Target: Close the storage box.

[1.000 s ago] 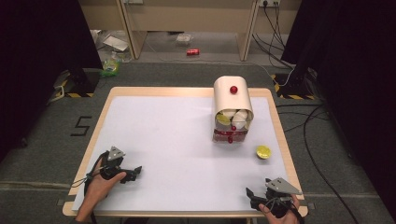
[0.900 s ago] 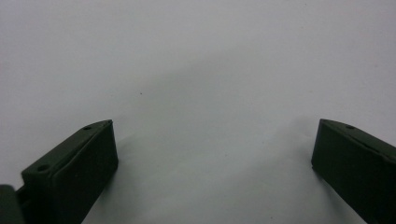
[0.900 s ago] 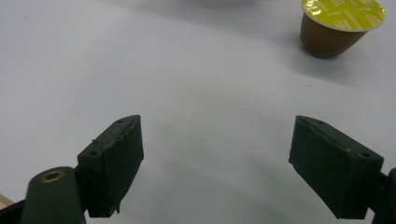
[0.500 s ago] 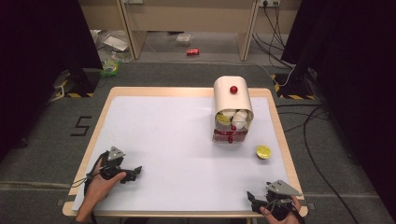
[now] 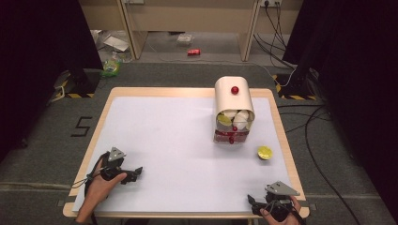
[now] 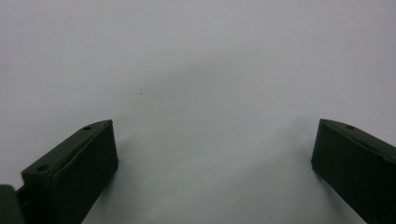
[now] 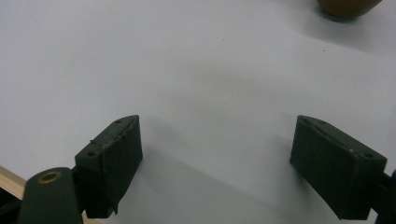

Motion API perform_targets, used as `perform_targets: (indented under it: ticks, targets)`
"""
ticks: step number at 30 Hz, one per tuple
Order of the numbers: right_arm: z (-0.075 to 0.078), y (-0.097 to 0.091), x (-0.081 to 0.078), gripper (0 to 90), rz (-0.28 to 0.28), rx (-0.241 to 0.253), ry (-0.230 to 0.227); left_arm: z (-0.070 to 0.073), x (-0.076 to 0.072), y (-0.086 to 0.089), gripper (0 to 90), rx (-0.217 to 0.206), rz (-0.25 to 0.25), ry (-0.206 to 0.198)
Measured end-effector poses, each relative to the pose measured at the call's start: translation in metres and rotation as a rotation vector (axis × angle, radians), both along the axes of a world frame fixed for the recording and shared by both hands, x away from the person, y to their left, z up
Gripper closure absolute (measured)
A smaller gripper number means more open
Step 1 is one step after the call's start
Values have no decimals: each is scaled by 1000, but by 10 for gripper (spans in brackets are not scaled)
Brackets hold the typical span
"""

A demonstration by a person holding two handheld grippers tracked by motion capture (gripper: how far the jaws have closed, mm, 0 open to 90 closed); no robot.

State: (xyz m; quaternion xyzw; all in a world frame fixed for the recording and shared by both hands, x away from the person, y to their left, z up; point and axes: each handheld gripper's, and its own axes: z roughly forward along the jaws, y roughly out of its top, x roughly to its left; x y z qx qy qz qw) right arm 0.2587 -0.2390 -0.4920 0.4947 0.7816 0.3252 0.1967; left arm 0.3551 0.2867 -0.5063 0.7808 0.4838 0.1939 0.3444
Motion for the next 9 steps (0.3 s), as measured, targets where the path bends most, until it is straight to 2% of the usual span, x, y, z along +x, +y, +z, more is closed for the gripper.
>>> perform_targets:
  ticks: [9]
  targets:
    - [0, 1, 0, 162, 3, -10, 0, 0, 0, 0, 0, 0, 0, 0]
